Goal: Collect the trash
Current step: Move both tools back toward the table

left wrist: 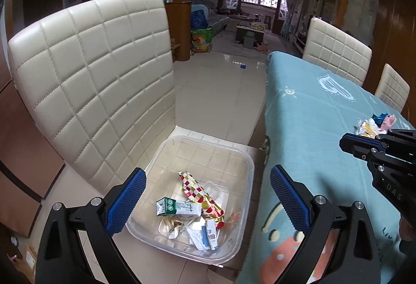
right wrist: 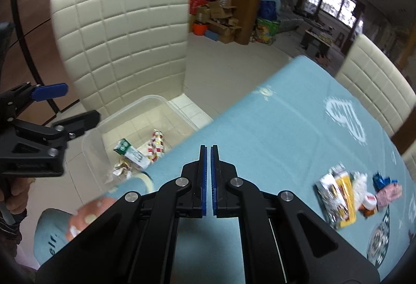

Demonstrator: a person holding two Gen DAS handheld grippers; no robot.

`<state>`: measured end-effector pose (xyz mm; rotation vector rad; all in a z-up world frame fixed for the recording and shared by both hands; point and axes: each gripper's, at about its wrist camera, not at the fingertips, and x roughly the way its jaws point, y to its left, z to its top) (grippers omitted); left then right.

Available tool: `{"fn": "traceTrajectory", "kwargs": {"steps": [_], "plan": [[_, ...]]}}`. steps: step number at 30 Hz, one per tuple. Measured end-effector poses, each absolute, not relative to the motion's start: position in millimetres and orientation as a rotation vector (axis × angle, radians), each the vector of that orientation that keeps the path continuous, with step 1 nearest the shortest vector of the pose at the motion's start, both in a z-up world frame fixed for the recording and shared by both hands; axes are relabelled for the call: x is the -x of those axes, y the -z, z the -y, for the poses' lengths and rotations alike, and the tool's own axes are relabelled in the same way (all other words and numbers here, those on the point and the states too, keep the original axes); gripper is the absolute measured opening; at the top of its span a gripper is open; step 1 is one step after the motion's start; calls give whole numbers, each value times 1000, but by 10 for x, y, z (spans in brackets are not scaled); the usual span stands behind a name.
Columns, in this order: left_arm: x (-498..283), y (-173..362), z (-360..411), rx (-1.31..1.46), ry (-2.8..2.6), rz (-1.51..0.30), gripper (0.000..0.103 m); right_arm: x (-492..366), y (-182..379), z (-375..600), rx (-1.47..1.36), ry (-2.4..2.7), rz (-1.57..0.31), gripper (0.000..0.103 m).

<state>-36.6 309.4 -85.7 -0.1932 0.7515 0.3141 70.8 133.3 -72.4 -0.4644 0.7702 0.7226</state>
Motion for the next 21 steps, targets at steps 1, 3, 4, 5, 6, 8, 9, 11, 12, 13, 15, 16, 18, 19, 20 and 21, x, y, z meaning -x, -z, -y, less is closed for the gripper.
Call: {"fn": "traceTrajectory", "kwargs": {"steps": [1, 3, 4, 5, 6, 8, 9, 11, 12, 13, 15, 16, 18, 19, 20, 21], "plan": [[340, 834, -3026, 187, -301, -753, 94, -752, 728, -1236, 448, -705, -782, 6], [297, 804, -2916, 181, -277, -758, 94, -857, 738, -1010, 400, -669, -815, 6], [258, 784, -2834, 178, -257, -764, 94, -902, 744, -898, 376, -660, -829, 6], [223, 766, -2755, 173, -238, -768, 94, -956, 746, -728, 344, -637, -838, 6], [186, 751, -2694, 167, -226, -770, 94, -985, 746, -635, 334, -615, -838, 6], [100, 713, -2497, 141, -196, -774, 94, -1043, 748, -378, 312, -569, -837, 6], [59, 699, -2407, 127, -181, -776, 94, -1072, 753, -233, 298, -544, -840, 6], [-45, 664, -2171, 88, -144, -782, 94, -1115, 761, 23, 274, -497, -841, 6], [-82, 651, -2066, 73, -128, -784, 94, -1140, 769, 169, 266, -467, -841, 6], [-143, 633, -1928, 54, -104, -787, 94, -1155, 773, 287, 259, -447, -840, 7], [-252, 608, -1680, 28, -58, -790, 94, -1226, 787, 582, 233, -382, -839, 8], [-295, 596, -1589, 19, -43, -791, 94, -1259, 801, 701, 218, -363, -846, 12], [-390, 590, -1386, -1, -12, -795, 94, -1328, 848, 993, 182, -316, -858, 41], [-448, 594, -1250, -15, 8, -799, 94, -1338, 862, 1106, 173, -288, -850, 77], [-498, 603, -1141, -27, 22, -802, 94, -1321, 851, 1261, 159, -246, -807, 84], [-531, 612, -1056, -37, 31, -804, 94, -1312, 845, 1356, 158, -234, -784, 83]]}}
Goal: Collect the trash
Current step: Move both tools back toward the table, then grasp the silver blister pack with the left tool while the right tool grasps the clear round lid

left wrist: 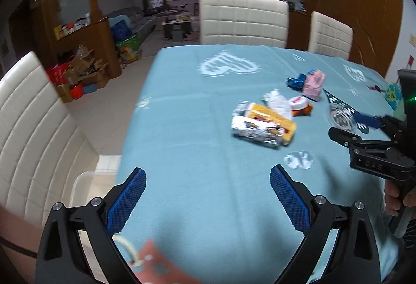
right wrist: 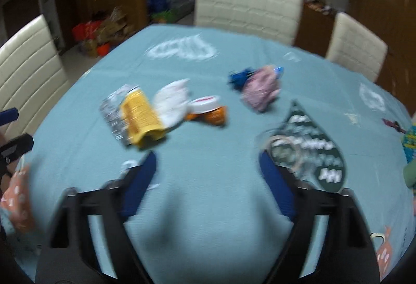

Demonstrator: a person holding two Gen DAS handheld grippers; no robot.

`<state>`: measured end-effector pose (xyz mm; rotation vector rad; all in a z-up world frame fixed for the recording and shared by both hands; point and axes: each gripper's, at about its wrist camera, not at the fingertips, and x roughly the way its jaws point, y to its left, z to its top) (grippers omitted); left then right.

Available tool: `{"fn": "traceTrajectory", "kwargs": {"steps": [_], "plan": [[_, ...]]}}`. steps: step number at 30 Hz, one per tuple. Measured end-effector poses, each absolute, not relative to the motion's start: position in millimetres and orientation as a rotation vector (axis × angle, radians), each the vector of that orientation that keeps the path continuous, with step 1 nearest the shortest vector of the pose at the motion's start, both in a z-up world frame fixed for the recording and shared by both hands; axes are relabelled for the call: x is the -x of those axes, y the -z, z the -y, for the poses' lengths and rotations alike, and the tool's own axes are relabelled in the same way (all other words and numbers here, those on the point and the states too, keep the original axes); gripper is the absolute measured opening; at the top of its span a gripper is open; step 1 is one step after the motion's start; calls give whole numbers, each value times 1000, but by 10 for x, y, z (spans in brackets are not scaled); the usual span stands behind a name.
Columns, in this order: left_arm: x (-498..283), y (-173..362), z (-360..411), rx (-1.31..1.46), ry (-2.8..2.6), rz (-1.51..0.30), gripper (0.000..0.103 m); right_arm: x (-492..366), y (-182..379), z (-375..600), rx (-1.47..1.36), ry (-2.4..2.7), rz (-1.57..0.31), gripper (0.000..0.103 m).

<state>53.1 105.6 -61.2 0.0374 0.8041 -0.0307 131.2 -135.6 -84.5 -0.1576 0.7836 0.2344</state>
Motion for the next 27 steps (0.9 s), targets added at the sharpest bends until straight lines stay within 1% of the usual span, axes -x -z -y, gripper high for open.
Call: {"fn": "traceTrajectory", "kwargs": {"steps": [3, 5, 7, 8, 10, 19, 23, 27], "plan": [[-703, 670, -755, -71, 56, -824, 94, -1360, 872, 1615, 133, -217, -796, 83], [-799, 700, -642, -71, 70, -841, 94, -1409, 893, 1752, 122, -206, -798, 85], [-916, 742, -504, -78, 76, -854, 94, -1450, 918, 1875, 110, -195, -803, 93], [-950, 753, -459, -83, 77, -856, 94, -1474, 925, 1931, 101, -191, -803, 94], [-1044, 795, -365, -92, 80, -865, 94, -1509, 939, 2018, 91, -179, -802, 100], [-1348, 968, -124, -169, 72, -895, 94, -1720, 1064, 2216, 45, -163, -832, 100], [-1431, 996, -276, -105, 36, -910, 94, -1793, 1143, 2240, 14, -173, -859, 100], [-1466, 965, -436, -59, -9, -886, 94, -1828, 1176, 2208, 7, -184, -866, 100]]}}
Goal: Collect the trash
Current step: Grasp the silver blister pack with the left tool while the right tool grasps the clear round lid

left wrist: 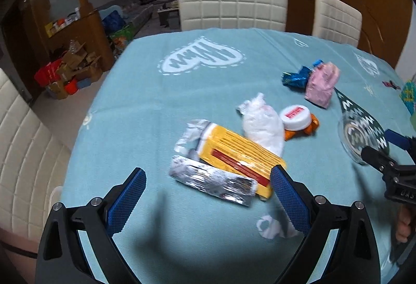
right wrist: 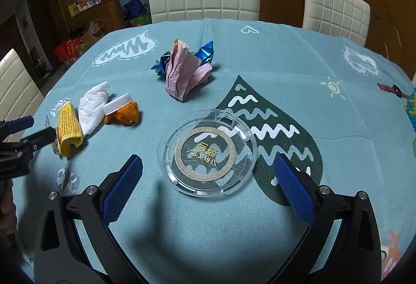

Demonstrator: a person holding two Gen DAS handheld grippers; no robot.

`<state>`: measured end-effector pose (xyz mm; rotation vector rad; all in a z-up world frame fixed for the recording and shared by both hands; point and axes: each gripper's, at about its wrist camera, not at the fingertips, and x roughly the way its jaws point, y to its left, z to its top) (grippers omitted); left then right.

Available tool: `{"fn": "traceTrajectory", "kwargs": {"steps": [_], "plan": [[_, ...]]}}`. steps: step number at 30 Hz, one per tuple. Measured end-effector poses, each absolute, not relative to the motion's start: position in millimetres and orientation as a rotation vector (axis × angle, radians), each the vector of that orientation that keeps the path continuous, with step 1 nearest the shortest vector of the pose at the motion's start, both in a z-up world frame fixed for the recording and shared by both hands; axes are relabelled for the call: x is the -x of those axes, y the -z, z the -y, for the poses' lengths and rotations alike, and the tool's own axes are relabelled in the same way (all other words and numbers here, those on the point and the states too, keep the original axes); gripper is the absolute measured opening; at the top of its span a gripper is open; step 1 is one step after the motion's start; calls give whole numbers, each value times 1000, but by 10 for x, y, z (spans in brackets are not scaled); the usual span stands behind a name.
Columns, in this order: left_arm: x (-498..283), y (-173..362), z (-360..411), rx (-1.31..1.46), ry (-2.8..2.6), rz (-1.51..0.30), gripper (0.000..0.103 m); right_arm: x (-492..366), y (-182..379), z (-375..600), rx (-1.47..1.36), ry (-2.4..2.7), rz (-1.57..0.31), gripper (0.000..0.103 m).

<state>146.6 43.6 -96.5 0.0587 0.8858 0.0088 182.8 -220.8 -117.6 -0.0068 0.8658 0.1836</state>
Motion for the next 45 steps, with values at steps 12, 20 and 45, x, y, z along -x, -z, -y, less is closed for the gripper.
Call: {"fn": "traceTrajectory", "kwargs": {"steps": [12, 20, 45], "plan": [[-1520, 1089, -480, -48, 69, -894, 74, -1922, 1345, 2128, 8, -193, -928, 81], [-1449, 1034, -392, -73, 115, -901, 11, -1802, 1298, 2033, 41, -218, -917, 32], [-1277, 699, -564, -84, -27, -780, 5, -2007, 1105, 1950, 58, -205, -829, 98]]}}
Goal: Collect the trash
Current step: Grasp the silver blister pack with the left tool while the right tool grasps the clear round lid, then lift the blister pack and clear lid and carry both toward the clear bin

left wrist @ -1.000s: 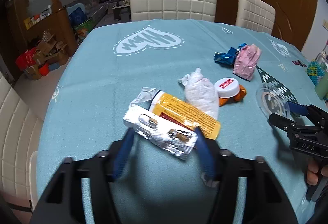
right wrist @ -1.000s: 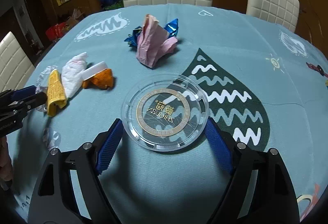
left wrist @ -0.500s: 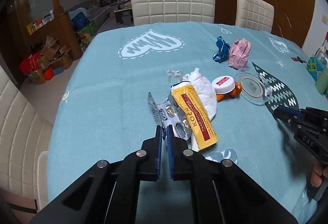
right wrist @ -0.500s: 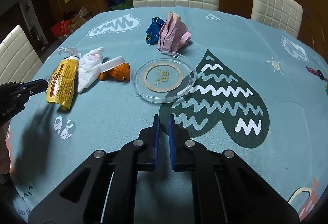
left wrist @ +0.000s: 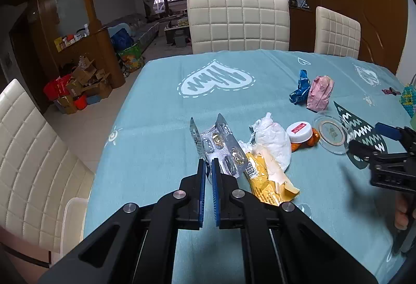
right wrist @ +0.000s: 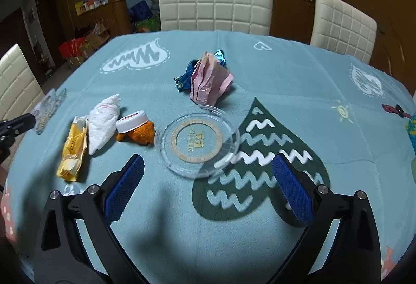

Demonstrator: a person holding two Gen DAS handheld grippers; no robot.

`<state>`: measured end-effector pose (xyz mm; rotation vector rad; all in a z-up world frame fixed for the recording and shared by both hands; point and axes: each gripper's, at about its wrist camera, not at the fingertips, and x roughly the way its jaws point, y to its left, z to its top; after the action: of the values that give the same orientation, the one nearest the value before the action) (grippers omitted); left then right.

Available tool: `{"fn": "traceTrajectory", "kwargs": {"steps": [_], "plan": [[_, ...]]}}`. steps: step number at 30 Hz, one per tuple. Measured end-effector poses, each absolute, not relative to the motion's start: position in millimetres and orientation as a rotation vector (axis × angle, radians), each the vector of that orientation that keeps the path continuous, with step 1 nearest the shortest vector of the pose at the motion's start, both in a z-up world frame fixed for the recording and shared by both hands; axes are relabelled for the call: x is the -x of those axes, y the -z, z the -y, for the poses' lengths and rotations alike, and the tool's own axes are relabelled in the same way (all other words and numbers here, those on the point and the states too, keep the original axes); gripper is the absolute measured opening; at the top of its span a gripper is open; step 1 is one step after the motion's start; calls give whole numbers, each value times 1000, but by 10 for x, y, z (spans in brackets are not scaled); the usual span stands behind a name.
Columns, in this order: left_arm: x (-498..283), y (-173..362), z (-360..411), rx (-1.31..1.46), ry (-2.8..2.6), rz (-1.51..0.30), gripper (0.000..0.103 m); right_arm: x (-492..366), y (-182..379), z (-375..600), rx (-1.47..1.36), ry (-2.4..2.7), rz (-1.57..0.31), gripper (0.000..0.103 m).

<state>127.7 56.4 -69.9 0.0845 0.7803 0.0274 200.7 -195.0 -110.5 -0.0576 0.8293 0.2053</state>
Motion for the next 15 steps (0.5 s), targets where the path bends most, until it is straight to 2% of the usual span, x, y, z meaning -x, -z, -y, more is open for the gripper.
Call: {"fn": "traceTrajectory", "kwargs": {"steps": [8, 10, 15], "plan": [[-1349, 758, -560, -86, -16, -796, 5, -2369, 1354, 1750, 89, -232, -926, 99], [-1359, 782, -564, -87, -16, -801, 6, -2386, 1373, 1751, 71, -236, -931, 87], [-1341, 782, -571, -88, -13, -803, 5, -2298, 1349, 1782, 69, -235, -923, 86]]}}
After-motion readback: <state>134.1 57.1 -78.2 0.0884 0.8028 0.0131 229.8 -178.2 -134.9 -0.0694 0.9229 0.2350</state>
